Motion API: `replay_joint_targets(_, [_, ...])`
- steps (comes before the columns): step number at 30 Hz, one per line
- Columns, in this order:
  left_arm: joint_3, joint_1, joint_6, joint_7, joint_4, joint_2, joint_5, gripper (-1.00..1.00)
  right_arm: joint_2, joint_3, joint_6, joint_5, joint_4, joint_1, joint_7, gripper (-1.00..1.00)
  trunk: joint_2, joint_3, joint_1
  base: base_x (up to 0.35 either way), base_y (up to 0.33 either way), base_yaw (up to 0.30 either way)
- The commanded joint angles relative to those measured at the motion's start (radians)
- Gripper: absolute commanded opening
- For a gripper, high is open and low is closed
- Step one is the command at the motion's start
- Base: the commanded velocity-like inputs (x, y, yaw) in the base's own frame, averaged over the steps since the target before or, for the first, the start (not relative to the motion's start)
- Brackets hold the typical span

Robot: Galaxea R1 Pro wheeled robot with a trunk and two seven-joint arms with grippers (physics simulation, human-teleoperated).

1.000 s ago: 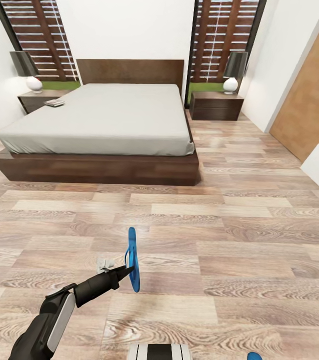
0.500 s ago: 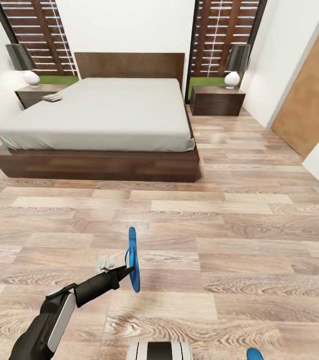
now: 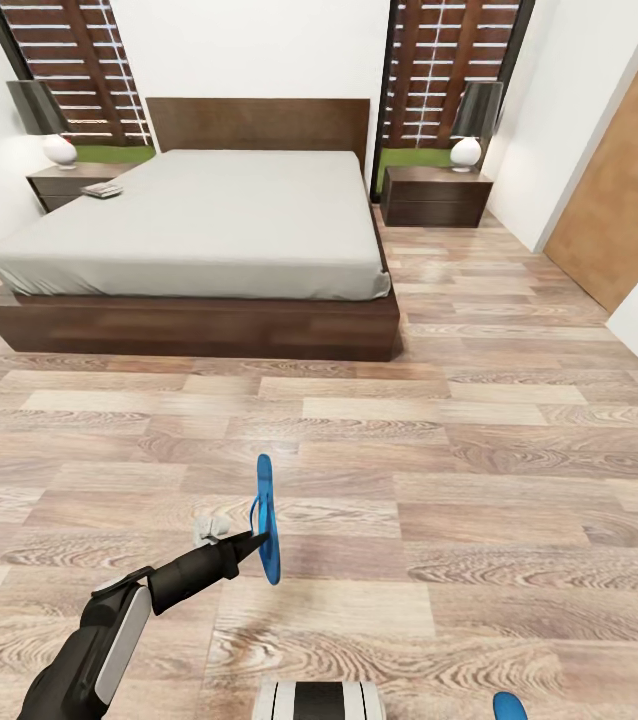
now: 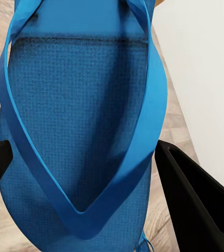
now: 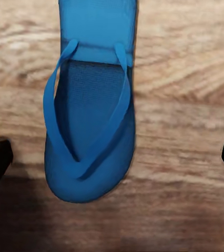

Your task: In the bedroom, move the book from the bed onto either nightstand, and place the two sandals side by side next to the bed.

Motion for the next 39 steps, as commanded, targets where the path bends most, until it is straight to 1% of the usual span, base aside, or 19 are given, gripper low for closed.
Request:
replay_joint_targets(1, [0.001,0.000,0.008,-0.002,0.000,0.000,0.006,-1.00,0.000,-0.008,-0.006,-0.005,-0.010,-0.001,0.002,1.00,0.000,-0.001,0.000,0.000,0.000,0.000])
replay_joint_targets(3, [0.001,0.000,0.008,-0.002,0.000,0.000,0.006,-1.00,0.001,-0.007,-0.006,-0.015,-0.024,-0.001,0.002,1.00,0.000,-0.001,0.000,0.000,0.000,0.000])
replay_joint_targets(10, [0.000,0.000,0.008,-0.002,0.000,0.000,0.006,-1.00,0.001,-0.007,-0.005,-0.020,-0.030,-0.001,0.002,1.00,0.000,-0.001,0.000,0.000,0.000,0.000])
replay_joint_targets(17, [0.000,0.000,0.008,-0.002,0.000,0.000,0.006,-1.00,0.001,-0.007,-0.005,-0.020,-0.030,-0.001,0.002,1.00,-0.002,-0.028,0.003,0.000,0.000,0.000])
replay_joint_targets(22, [0.000,0.000,0.008,-0.002,0.000,0.000,0.006,-1.00,0.001,-0.007,-0.005,-0.020,-0.030,-0.001,0.002,1.00,-0.002,-0.028,0.003,0.000,0.000,0.000])
replay_joint_targets(33, [0.000,0.000,0.008,-0.002,0.000,0.000,0.006,-1.00,0.001,-0.007,-0.005,-0.020,-0.030,-0.001,0.002,1.00,-0.004,-0.070,0.008,0.000,0.000,0.000])
replay_joint_targets(39, [0.000,0.000,0.007,-0.002,0.000,0.000,0.006,-1.00,0.001,-0.007,-0.006,-0.020,-0.030,-0.001,0.002,1.00,-0.004,-0.070,0.008,0.000,0.000,0.000])
